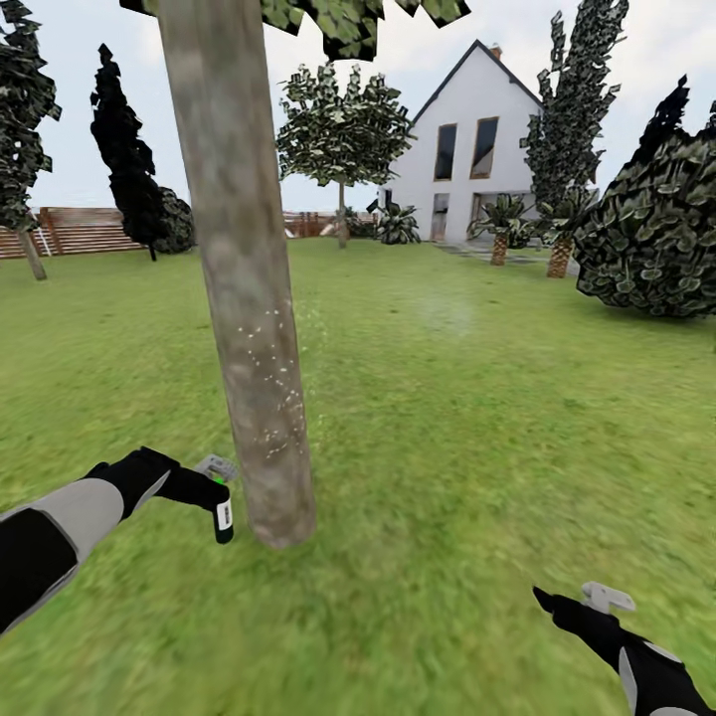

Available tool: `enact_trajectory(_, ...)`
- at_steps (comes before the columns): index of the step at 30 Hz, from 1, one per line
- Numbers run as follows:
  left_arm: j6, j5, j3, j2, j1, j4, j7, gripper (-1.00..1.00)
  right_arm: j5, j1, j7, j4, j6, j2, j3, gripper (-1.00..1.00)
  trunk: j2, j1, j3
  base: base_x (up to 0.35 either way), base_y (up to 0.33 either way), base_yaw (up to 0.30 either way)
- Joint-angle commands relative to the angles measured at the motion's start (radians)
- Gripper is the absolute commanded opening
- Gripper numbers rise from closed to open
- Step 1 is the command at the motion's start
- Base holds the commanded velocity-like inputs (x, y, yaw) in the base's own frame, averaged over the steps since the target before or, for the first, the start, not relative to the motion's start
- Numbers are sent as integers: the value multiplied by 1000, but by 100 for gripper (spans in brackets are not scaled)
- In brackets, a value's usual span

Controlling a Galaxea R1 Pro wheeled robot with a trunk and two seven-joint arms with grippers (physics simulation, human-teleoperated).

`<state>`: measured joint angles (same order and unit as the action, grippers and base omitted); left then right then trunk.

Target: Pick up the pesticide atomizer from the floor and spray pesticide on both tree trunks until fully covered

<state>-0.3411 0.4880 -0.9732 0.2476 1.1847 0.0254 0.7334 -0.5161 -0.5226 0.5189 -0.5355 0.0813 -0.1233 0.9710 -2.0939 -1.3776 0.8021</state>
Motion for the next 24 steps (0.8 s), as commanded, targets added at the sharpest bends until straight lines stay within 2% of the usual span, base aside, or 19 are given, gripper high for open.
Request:
enact_trajectory(1, 0, 0, 2, 0, -4, 1, 0, -100, 0, 0, 0, 0, 0, 0, 0, 100, 0, 0, 0, -116, 158, -44)
enact_trajectory(5, -7, -3, 6, -1, -7, 6, 2, -100, -1, -1, 1, 0, 0, 1, 0, 100, 0, 0, 0, -28, 39, -11)
enact_trajectory(6, -26, -3, 7, -1, -4, 7, 3, -100, -1, -1, 1, 0, 0, 1, 0, 100, 0, 0, 0, -3, 4, -1)
enact_trajectory(9, -142, -3, 7, -5, 14, 52, 3, -100, -1, -1, 0, 0, 0, 1, 0, 100, 0, 0, 0, -1, 1, 0)
enact_trajectory(10, -195, -4, 7, -6, 28, 101, 3, -100, -1, -1, 0, 0, 0, 1, 0, 100, 0, 0, 0, 0, 0, 0)
enact_trajectory(11, -294, -5, 6, -5, 45, 192, 0, -100, -1, -1, 0, 0, 0, 1, 0, 100, 0, 0, 0, 0, 0, 0)
enact_trajectory(12, -340, -6, 6, -4, 57, 241, -13, -100, -1, 0, 0, 0, 0, 1, 1, 100, 0, 0, 0, 0, 0, 0)
enact_trajectory(15, -440, -6, 6, -4, 112, 310, -64, -100, -1, 0, 0, 0, 0, 0, 1, 100, 0, 0, 0, 0, 0, 0)
enact_trajectory(18, -495, -9, 4, 2, 175, 322, -75, -100, -1, 0, 0, 0, 0, -1, 1, 100, 0, 0, 0, 0, 0, 0)
enact_trajectory(20, -555, -48, 4, 10, 223, 324, -76, -100, -1, 0, 0, 0, 0, -1, 1, 100, 0, 0, 0, 0, 0, 0)
enact_trajectory(22, -600, -150, 5, 12, 266, 324, -75, -100, -1, 0, 0, 0, 0, -1, 1, 100, 0, 0, 0, 0, 0, 0)
enact_trajectory(23, -607, -186, 5, 13, 276, 324, -74, -100, -1, 0, 0, 0, 0, -1, 1, 100, 0, 0, 0, 0, 0, 0)
enact_trajectory(24, -611, -205, 5, 13, 288, 324, -73, -100, -1, 0, 0, 0, 0, -2, 1, 100, 0, 0, 0, 0, 0, 0)
